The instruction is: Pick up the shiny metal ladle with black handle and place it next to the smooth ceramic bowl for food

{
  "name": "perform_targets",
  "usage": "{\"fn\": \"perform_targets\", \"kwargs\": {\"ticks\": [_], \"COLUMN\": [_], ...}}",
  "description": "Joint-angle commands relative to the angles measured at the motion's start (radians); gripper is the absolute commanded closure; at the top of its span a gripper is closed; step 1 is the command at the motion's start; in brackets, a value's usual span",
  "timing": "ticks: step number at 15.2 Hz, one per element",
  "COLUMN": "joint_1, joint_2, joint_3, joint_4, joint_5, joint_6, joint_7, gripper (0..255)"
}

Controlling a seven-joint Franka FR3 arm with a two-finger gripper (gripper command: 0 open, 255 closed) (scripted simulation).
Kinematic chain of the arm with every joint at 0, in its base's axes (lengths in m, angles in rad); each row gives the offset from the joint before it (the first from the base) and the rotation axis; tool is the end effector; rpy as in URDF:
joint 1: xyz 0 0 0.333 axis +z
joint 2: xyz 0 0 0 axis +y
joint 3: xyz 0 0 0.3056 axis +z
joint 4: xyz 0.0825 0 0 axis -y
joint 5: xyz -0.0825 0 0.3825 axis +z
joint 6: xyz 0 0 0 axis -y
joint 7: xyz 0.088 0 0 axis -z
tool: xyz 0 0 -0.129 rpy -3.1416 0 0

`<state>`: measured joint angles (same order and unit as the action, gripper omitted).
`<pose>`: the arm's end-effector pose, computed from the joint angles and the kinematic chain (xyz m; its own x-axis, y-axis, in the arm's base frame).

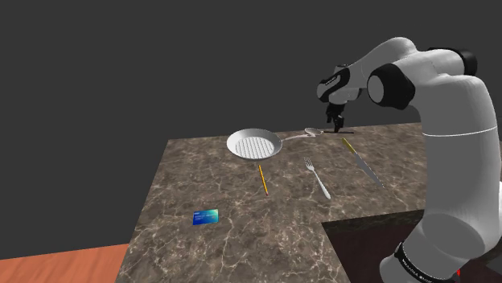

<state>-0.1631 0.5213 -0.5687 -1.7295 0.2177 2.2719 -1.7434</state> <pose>0.5242 -0.4144 0.3000 0.5785 0.8083 -0.1094 0.8156 -0.5706 0.0962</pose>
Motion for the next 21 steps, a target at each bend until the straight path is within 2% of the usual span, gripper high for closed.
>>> {"fn": "perform_targets", "kwargs": {"ticks": [1, 7, 15, 16, 21], "joint_1": [-0.016, -0.037, -0.037, -0.037, -0.037], "joint_2": [0.033, 0.082, 0.082, 0.082, 0.082], "joint_3": [0.014, 0.034, 0.034, 0.034, 0.034], "joint_4": [0.02, 0.019, 0.019, 0.019, 0.018], "joint_5": [0.014, 0.041, 0.041, 0.041, 0.041], "joint_6": [0.011, 0.059, 0.059, 0.059, 0.059], "joint_7": [-0.018, -0.034, -0.034, -0.034, -0.034], "gripper": [0, 0, 0, 255, 255]}}
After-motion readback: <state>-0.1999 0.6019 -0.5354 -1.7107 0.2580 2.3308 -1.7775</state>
